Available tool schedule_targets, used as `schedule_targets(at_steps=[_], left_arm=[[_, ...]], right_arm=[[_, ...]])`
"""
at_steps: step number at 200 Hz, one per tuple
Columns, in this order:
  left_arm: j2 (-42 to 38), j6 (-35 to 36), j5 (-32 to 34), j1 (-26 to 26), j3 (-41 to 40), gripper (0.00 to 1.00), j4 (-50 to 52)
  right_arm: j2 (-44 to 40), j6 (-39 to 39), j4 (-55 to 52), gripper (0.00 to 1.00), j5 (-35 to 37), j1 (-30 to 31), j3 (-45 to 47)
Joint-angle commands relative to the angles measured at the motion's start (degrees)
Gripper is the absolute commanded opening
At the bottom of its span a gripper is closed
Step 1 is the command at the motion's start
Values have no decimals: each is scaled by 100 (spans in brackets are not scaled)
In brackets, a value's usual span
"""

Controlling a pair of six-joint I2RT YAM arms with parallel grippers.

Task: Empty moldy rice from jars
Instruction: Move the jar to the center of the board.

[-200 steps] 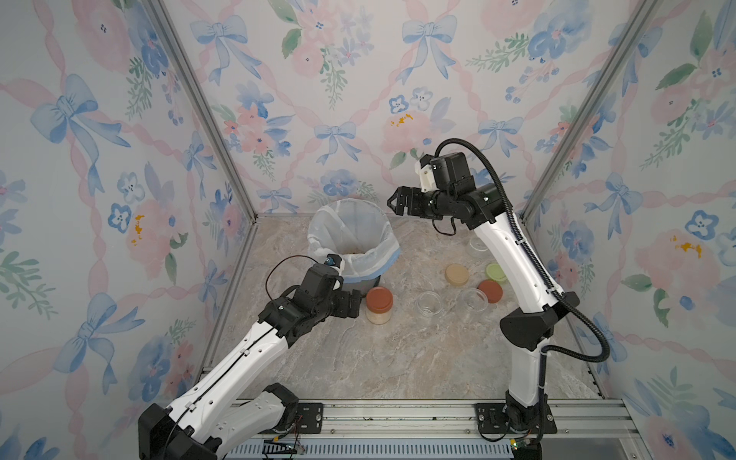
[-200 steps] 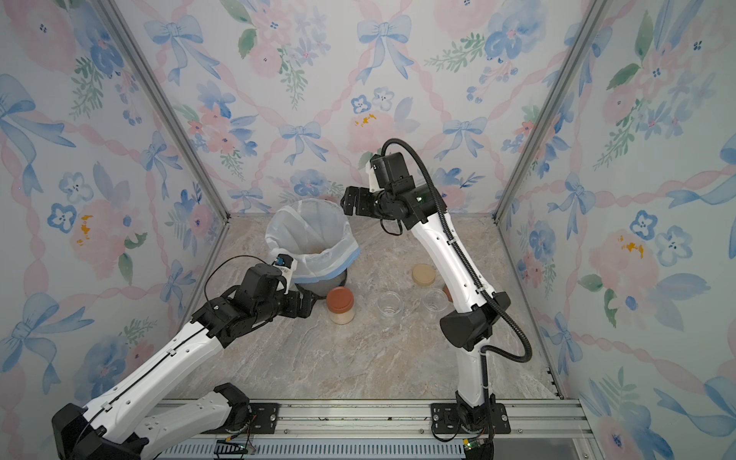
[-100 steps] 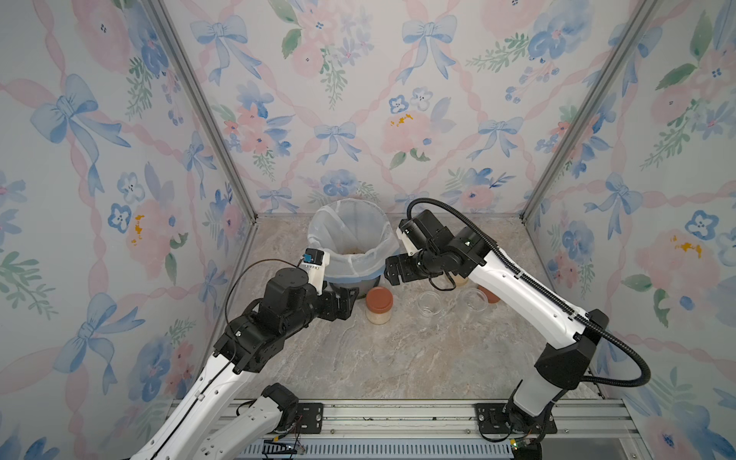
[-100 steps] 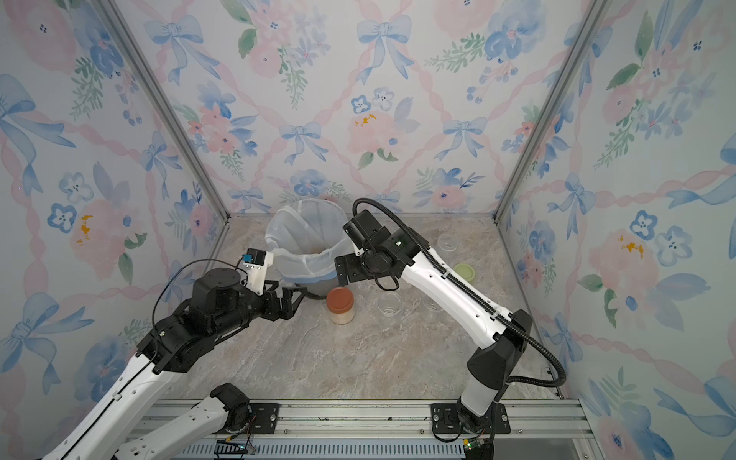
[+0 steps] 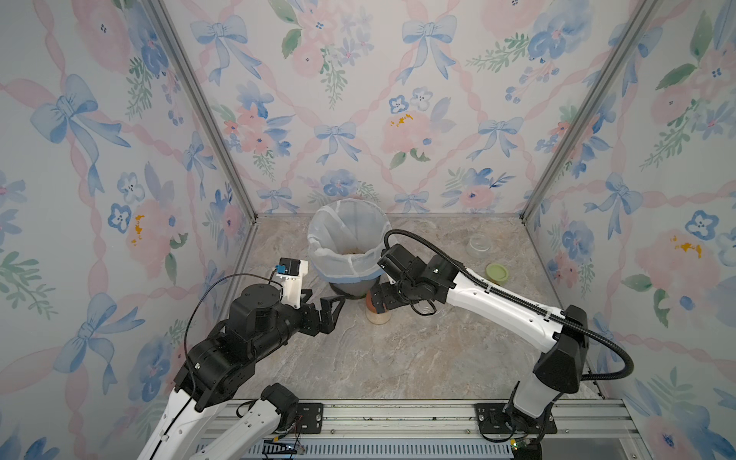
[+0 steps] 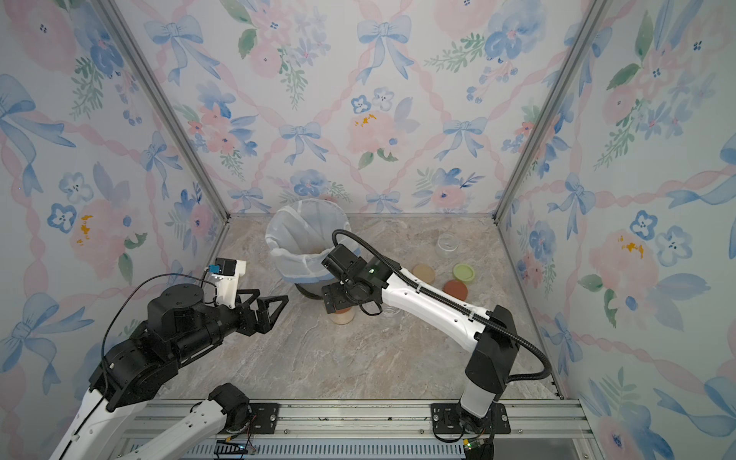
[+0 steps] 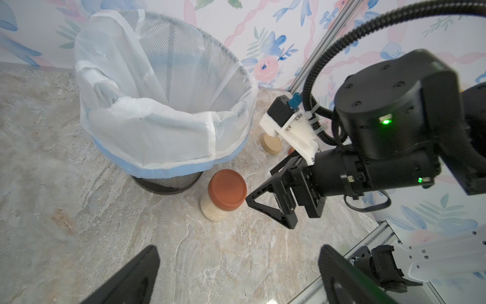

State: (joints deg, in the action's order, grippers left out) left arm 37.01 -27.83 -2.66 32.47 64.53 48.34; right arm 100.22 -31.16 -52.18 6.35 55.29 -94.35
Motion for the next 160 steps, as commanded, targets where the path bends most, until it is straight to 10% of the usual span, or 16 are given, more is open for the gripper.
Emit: schedule_targets(at_steps=[1, 160], left_arm=[[-107, -102, -16, -43, 16, 98, 245], [-63, 94, -23, -39, -111, 98, 378]], right_arm=[[337, -80, 191, 97, 226, 86, -56], [1562, -100, 575, 98, 588, 45, -319]])
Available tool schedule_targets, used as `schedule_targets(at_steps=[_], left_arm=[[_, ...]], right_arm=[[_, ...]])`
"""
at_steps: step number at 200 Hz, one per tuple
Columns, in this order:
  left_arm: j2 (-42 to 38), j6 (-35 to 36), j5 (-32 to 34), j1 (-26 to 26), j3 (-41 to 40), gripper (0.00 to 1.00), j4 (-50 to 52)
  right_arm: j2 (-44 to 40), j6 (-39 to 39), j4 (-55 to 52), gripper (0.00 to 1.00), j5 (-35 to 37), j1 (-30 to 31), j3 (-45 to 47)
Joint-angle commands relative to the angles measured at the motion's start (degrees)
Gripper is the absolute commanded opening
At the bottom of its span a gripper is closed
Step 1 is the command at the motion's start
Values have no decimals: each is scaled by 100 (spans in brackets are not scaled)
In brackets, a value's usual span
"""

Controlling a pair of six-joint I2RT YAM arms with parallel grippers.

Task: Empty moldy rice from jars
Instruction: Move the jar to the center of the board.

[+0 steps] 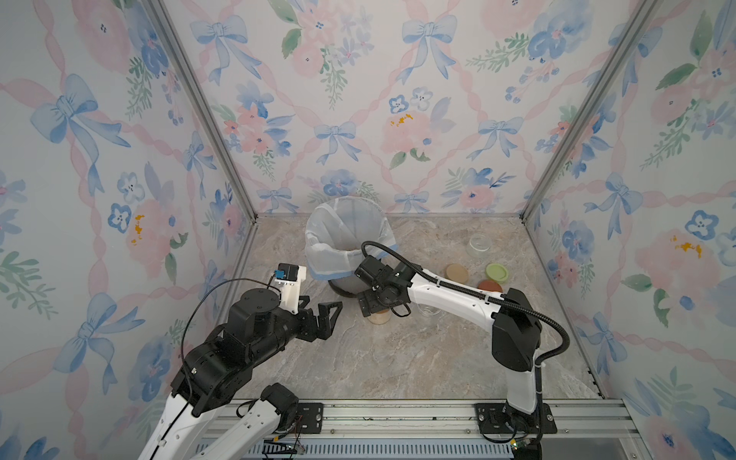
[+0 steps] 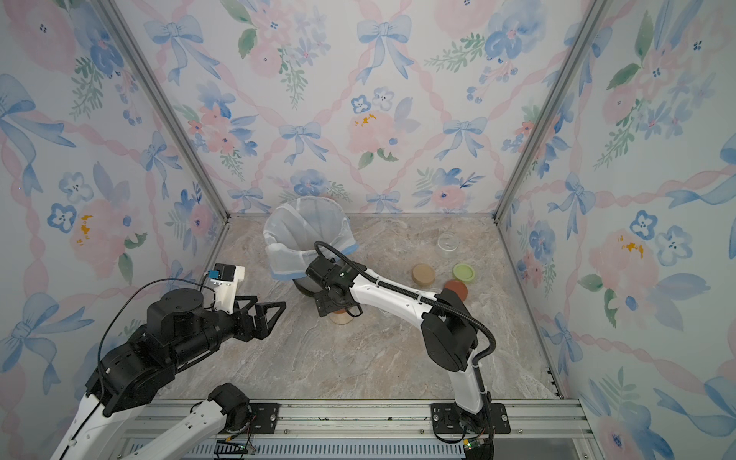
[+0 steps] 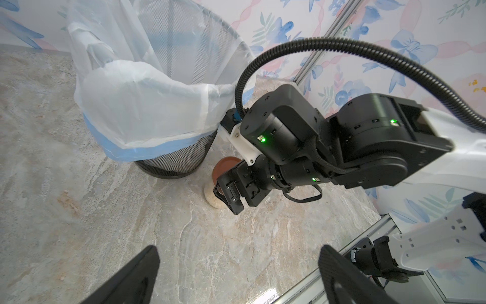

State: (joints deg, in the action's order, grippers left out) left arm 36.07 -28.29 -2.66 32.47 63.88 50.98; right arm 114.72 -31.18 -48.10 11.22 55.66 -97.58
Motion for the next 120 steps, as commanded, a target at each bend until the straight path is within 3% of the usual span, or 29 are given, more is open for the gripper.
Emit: schedule_targets(at_steps=[1, 19, 59, 120], left_arm=[[31, 140, -24, -39, -43, 98, 109], [23, 151, -7, -38, -65, 98, 113], [14, 187, 11, -41, -116, 98, 111], [66, 262, 24, -46, -152, 98, 101]], right_arm=[[112, -94, 172, 98, 100, 11, 8], [78, -130, 144, 97, 123, 6, 131], [-78, -234, 147, 74, 300, -77, 474], [-368, -374, -129, 76, 661, -441, 766]])
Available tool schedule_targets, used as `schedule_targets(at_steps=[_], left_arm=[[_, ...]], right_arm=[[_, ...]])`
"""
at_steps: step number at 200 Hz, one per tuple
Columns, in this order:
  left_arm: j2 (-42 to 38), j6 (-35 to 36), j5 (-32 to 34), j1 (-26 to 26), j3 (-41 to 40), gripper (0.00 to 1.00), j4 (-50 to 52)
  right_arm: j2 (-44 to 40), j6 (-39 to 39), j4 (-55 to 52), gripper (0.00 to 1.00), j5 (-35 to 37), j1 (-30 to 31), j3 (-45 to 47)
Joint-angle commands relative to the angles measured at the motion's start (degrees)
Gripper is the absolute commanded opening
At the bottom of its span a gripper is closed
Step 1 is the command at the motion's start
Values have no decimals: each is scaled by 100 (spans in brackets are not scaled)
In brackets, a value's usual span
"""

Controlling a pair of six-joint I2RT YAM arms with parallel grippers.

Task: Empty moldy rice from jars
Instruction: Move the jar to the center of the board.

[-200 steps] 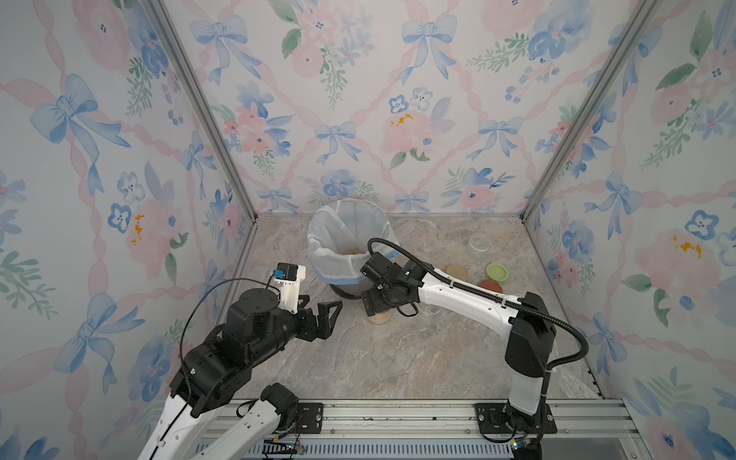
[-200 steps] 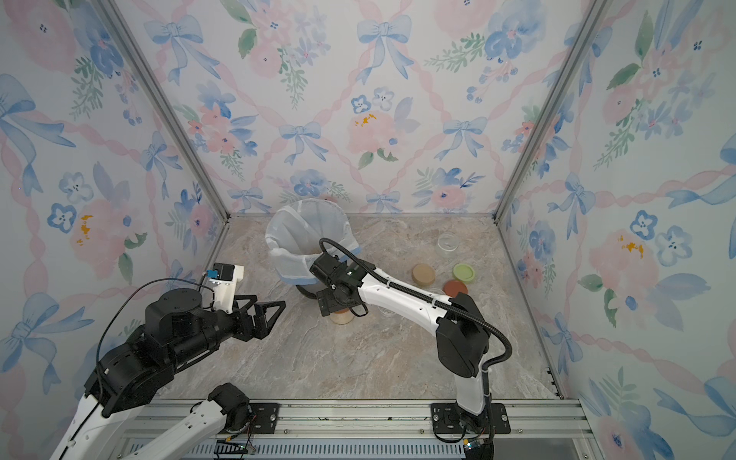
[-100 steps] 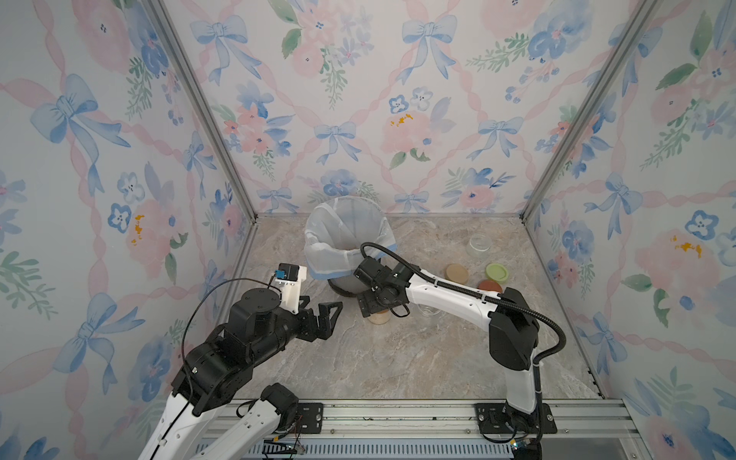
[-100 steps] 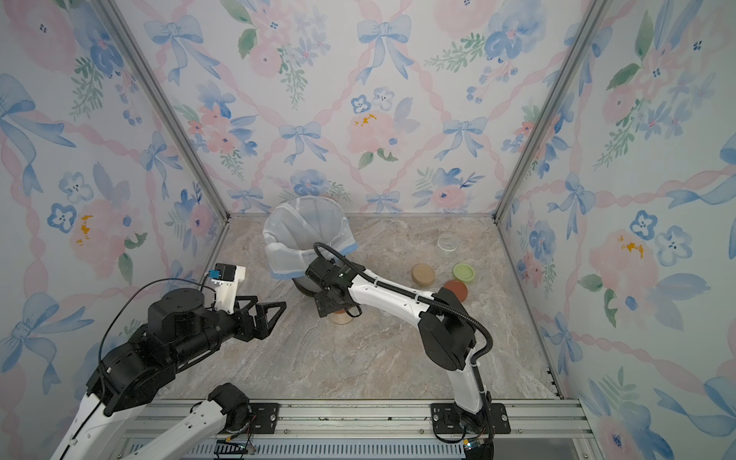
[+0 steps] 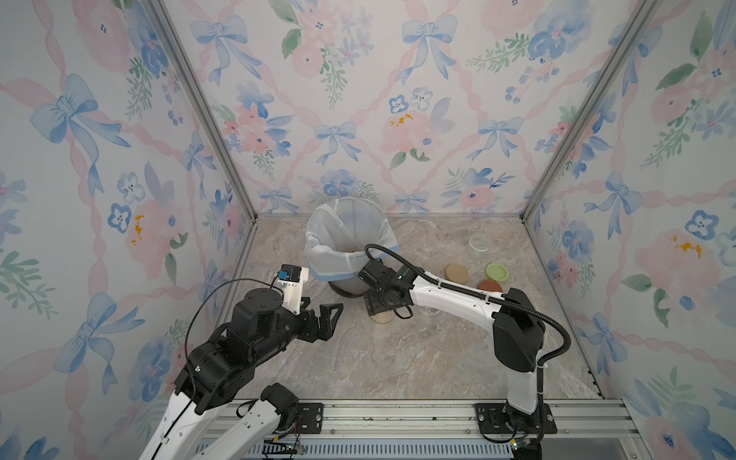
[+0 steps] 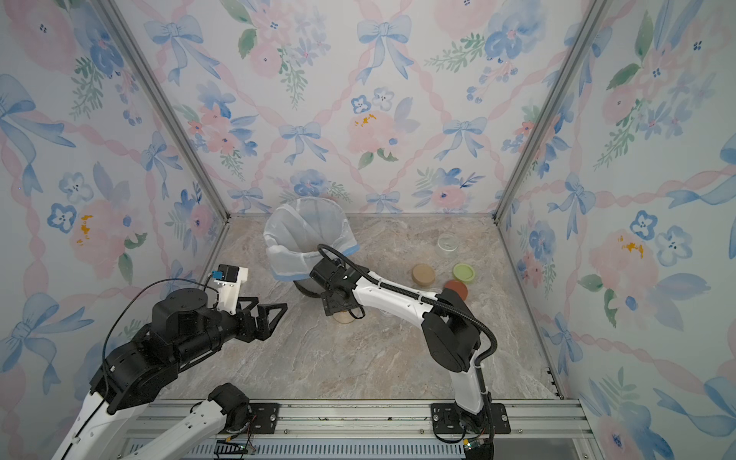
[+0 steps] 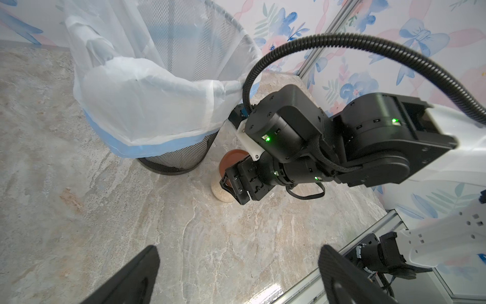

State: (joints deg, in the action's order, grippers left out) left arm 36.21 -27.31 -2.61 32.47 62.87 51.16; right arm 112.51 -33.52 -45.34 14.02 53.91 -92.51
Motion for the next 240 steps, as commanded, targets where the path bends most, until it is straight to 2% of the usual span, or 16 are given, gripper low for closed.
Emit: schedule_targets(at_steps=[1, 59, 149, 167, 182, 240], left_arm=[[57, 169, 17, -38, -49, 98, 81], [147, 249, 59, -39, -112, 98, 53], [227, 275, -12, -38, -170, 98, -44], [204, 270, -3, -46, -189, 98, -44], [176, 266, 15, -36, -219, 98, -44], [189, 288, 12, -48, -356, 98, -90]], right_arm=[[-157, -143, -405, 76, 386, -280, 264], [-375, -173, -343, 78, 338, -808, 563], [36, 145, -225, 78, 228, -1914, 231], [108, 294, -405, 84, 154, -2046, 44], [113, 382, -565, 100, 32, -2115, -79], [502, 509, -1035, 97, -564, -2330, -703]])
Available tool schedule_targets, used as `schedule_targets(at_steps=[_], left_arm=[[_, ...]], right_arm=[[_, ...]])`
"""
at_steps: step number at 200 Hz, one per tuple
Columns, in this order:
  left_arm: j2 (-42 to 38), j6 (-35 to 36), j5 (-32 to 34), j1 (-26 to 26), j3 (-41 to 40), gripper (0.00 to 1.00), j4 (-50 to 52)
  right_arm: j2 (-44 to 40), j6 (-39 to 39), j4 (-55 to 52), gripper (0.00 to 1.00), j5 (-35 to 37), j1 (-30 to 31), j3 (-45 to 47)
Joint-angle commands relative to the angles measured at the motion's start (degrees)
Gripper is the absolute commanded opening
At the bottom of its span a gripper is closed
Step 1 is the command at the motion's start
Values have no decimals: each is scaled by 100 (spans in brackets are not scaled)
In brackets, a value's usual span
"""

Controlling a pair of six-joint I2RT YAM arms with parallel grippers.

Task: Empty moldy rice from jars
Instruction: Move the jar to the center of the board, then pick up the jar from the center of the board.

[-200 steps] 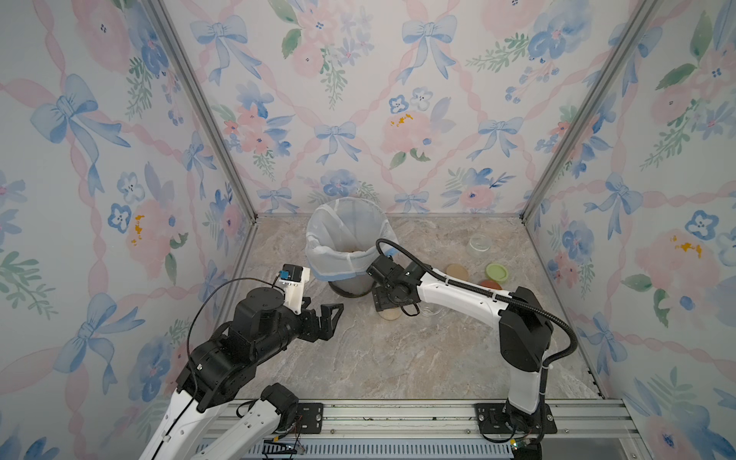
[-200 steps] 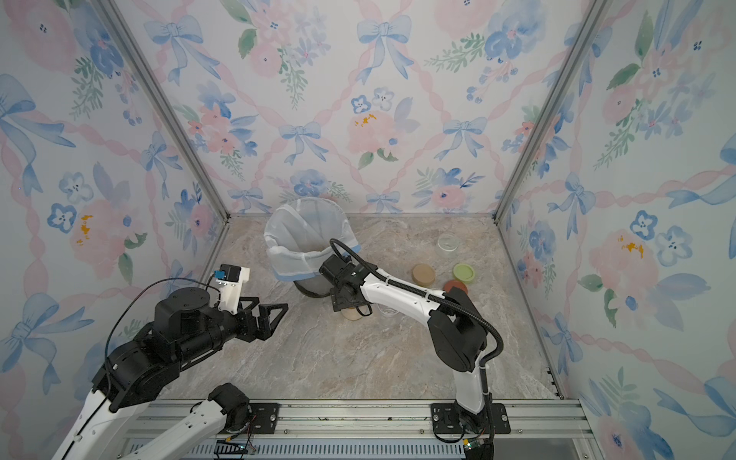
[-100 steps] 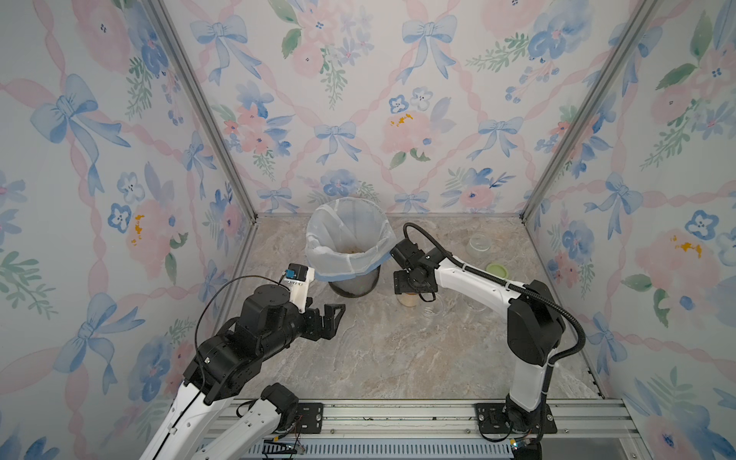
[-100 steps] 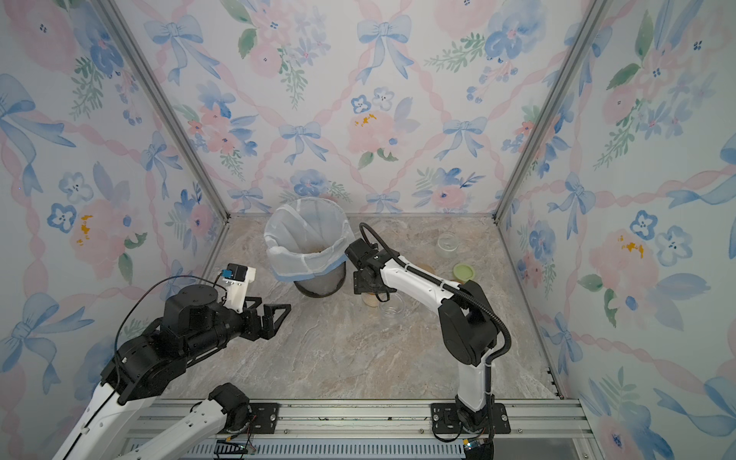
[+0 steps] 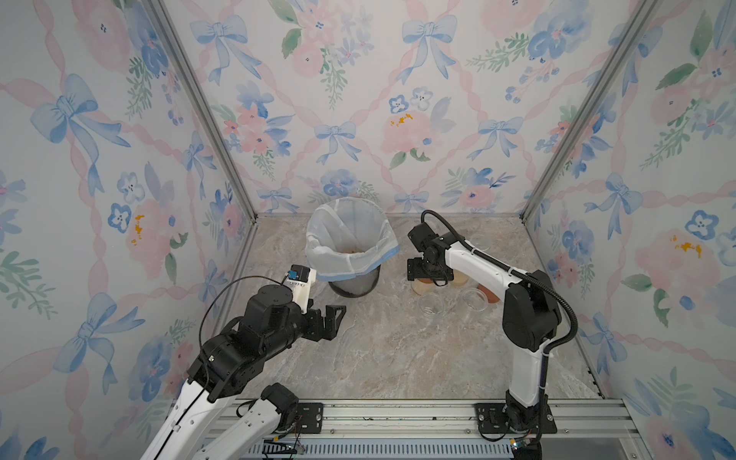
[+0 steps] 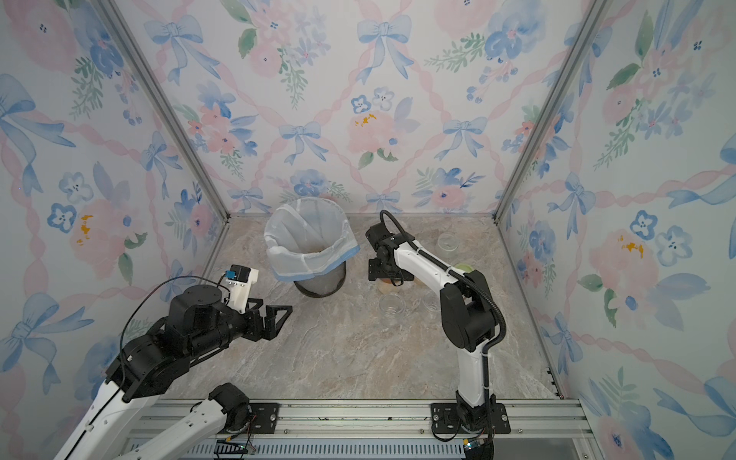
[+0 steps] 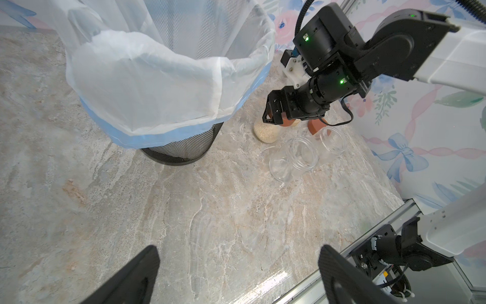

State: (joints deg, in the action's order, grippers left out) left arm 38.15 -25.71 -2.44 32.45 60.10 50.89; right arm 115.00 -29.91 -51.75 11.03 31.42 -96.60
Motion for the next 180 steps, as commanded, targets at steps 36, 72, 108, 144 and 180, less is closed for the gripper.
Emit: schedule_targets(at_steps=[36, 72, 108, 144, 180], left_arm=[[105, 216, -11, -45, -38, 98, -79], [140, 242, -37, -45, -51, 98, -88], [147, 251, -38, -42, -55, 98, -97], [210, 314, -68, -40, -51, 98, -141], [220, 378, -117, -45, -44, 98, -293]], right_arm=[[668, 168, -598, 98, -338, -123, -720], [856, 194, -514, 98, -303, -186, -791], [952, 266, -416, 91, -305, -206, -764], [1023, 327, -327, 65, -312, -230, -827], [978, 428, -516, 0, -207, -250, -1090]])
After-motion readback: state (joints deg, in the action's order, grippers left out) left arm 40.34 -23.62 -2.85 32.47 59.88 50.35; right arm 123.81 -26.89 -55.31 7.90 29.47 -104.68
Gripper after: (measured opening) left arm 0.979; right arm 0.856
